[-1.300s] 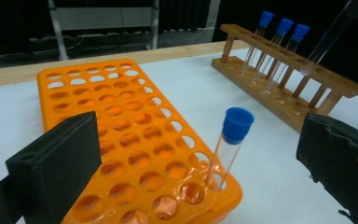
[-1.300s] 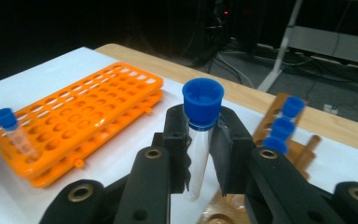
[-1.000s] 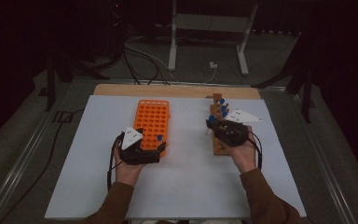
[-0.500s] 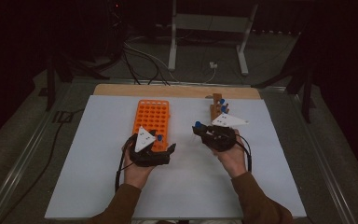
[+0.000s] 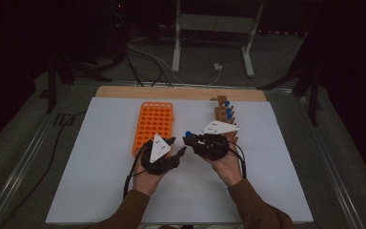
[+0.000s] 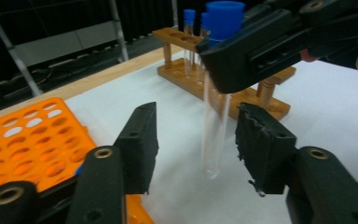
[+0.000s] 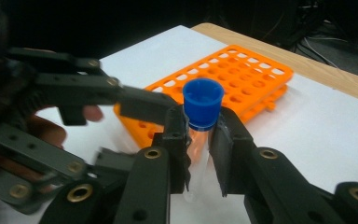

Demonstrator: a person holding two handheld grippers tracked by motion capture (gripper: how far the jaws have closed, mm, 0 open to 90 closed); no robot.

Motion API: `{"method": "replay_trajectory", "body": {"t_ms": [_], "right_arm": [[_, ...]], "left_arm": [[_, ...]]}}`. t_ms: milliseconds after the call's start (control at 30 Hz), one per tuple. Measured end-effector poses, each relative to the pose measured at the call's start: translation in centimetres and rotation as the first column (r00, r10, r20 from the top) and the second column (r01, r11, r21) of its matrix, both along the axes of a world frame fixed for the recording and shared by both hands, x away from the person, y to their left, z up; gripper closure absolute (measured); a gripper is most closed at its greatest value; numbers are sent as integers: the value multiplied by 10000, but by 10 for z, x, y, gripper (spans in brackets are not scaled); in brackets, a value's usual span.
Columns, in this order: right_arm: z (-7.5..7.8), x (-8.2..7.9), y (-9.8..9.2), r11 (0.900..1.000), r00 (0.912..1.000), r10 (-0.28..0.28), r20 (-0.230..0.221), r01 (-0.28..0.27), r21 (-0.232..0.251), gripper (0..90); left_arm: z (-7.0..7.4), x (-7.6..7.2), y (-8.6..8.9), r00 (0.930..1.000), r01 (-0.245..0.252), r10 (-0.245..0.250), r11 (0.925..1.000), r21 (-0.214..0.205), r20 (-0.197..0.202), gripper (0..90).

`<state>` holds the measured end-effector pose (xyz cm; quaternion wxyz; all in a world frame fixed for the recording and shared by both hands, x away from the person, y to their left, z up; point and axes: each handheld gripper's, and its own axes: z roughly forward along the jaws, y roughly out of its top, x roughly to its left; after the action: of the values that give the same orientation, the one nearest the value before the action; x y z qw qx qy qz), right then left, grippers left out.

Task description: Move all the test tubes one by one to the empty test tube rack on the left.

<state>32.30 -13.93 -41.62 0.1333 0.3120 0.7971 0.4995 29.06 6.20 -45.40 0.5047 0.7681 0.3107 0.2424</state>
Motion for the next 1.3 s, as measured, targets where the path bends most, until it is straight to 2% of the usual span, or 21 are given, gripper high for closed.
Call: {"method": "replay_trajectory", "body": {"t_ms": [400, 633, 700, 800, 1000, 1067, 1300], "right_arm": [[1, -4, 14, 9991, 9991, 421, -60, -421, 5, 763], [0, -3, 12, 9988, 9987, 487, -149, -486, 66, 742], [0, -2, 10, 9985, 9985, 508, -205, -504, 191, 675], [0, 0, 6, 9977, 9978, 567, -337, -554, 380, 525], [2, 1, -6, 9980, 9997, 200, -170, -189, 611, 284], [1, 3, -8, 9987, 9998, -90, -193, 100, 497, 195], [-5, 9, -25, 9966, 9970, -778, -20, 778, 272, 110]], "left_arm": [[-2, 1, 2, 9992, 398, -399, 9991, -128, -74, 755], [-4, 3, 4, 9984, 477, -487, 9983, -337, -300, 781], [-5, 3, 5, 9982, 446, -461, 9983, -373, -391, 782], [-7, 4, 7, 9977, 415, -433, 9985, -352, -526, 782], [-10, 5, 13, 9966, 442, -476, 9977, -508, -678, 782], [-10, 4, 15, 9965, 452, -483, 9980, -446, -688, 783], [-9, 2, 24, 9957, 385, -436, 9973, -628, -821, 783]]}}
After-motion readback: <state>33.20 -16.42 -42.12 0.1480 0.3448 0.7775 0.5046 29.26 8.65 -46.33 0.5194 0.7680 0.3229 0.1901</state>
